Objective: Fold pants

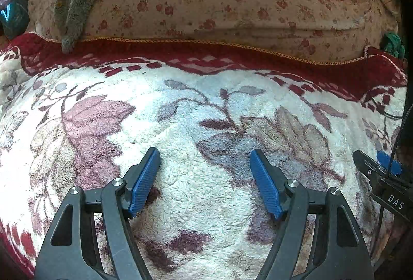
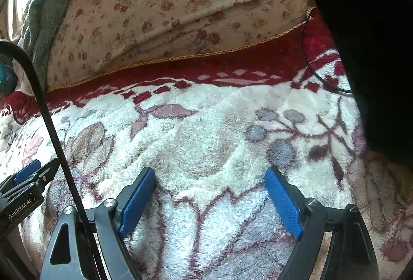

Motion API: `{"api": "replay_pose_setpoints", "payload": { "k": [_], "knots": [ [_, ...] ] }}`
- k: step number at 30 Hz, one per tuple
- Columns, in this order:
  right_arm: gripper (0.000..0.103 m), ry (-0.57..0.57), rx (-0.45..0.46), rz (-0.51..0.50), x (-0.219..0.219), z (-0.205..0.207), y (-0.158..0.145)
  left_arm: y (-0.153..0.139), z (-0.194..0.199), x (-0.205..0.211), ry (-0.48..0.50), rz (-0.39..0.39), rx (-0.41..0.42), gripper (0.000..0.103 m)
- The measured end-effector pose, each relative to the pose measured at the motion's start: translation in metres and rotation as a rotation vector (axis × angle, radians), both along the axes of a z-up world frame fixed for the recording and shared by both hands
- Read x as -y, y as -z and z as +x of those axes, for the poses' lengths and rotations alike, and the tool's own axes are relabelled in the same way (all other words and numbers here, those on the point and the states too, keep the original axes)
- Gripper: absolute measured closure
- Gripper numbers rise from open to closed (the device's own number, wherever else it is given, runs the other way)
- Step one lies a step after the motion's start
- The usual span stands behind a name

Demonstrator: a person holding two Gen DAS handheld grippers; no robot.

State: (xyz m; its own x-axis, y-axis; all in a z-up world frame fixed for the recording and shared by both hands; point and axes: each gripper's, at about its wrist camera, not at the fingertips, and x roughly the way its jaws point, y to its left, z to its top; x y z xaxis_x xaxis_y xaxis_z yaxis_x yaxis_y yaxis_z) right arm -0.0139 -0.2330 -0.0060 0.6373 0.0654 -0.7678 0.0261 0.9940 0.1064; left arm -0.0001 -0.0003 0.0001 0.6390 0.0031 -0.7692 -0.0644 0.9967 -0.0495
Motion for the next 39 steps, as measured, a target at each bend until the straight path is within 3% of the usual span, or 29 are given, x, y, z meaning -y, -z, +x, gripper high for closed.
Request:
{"api": "replay_pose_setpoints", "payload": {
  "k": [25,29,34,39],
  "knots": [
    [0.015,-0.002,-0.015,-0.038,-0.011,0.004,0.001,-0.001,0.001,0.001,0.000,0.005,-0.003,0.030],
    [0.015,-0.003,-0.029,-0.038,-0.011,0.007,0.001,-0.007,-0.002,-0.003,0.072,0.014,-0.041,0.030],
    [0.025,-0.032,-0.030,0.028,-0.005,-0.005,-0.011,-0.026,-0.021,-0.013,0.075,-0.005,-0.029,0.030],
    [0.025,-0.078,-0.009,0.157,-0.028,-0.025,-0.025,-0.047,-0.041,-0.029,0.057,-0.009,0.004,0.030]
  ]
}}
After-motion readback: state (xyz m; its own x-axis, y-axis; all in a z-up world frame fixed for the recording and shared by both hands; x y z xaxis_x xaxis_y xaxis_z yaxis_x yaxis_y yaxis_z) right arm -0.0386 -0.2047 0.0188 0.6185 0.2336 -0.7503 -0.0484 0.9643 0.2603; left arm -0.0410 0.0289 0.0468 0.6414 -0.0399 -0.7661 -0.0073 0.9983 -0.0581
